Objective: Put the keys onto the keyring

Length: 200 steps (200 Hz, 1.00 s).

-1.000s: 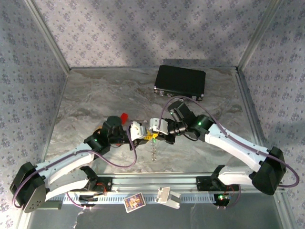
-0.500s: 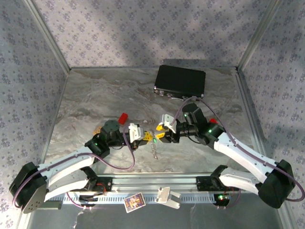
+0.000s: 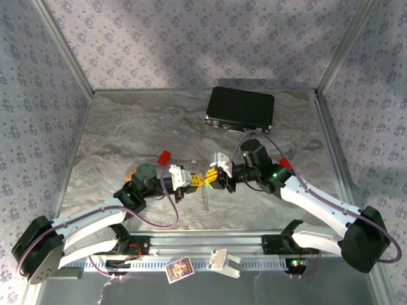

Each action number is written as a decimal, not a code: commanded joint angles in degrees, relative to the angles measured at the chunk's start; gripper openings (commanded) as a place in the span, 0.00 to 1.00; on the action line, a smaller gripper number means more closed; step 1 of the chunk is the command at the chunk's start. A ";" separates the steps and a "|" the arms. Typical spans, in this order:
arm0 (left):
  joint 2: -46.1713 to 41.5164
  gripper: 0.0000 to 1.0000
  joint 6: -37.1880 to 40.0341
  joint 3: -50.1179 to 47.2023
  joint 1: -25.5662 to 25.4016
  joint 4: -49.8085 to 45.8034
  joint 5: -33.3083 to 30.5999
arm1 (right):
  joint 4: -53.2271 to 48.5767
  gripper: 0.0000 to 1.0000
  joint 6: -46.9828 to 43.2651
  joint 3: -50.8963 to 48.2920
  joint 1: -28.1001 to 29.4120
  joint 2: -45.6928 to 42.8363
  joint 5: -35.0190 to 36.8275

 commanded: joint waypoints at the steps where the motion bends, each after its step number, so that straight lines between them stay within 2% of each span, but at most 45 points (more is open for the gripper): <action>1: -1.32 0.00 -0.52 -0.21 -0.57 4.73 1.75 | 1.05 0.07 0.42 0.75 -0.11 0.13 -1.45; 19: -1.46 0.00 -0.62 -0.09 -0.57 4.55 1.27 | 0.05 0.00 -0.15 1.20 -0.07 0.15 -2.27; 42: -1.68 0.24 0.21 1.07 -0.63 0.82 -1.29 | -4.22 0.00 -2.67 2.99 0.00 0.23 -2.08; 72: -1.87 0.31 5.72 5.18 -1.09 -13.19 -3.35 | -14.75 0.00 -9.87 7.50 0.79 0.48 4.20; 94: -1.01 0.30 8.54 7.85 -1.52 -19.79 -3.34 | -21.55 0.00 -14.22 10.89 1.97 1.45 9.14; 126: -0.23 0.28 9.61 9.15 -1.60 -20.46 -2.86 | -28.39 0.00 -18.01 15.10 4.64 4.15 15.11; 155: 0.63 0.24 9.49 9.62 -1.62 -19.47 -1.61 | -28.21 0.00 -18.71 16.31 5.65 5.13 15.20; 200: 2.23 0.12 8.23 9.79 -1.57 -18.00 -1.17 | -25.10 0.00 -17.65 16.52 6.05 6.08 11.89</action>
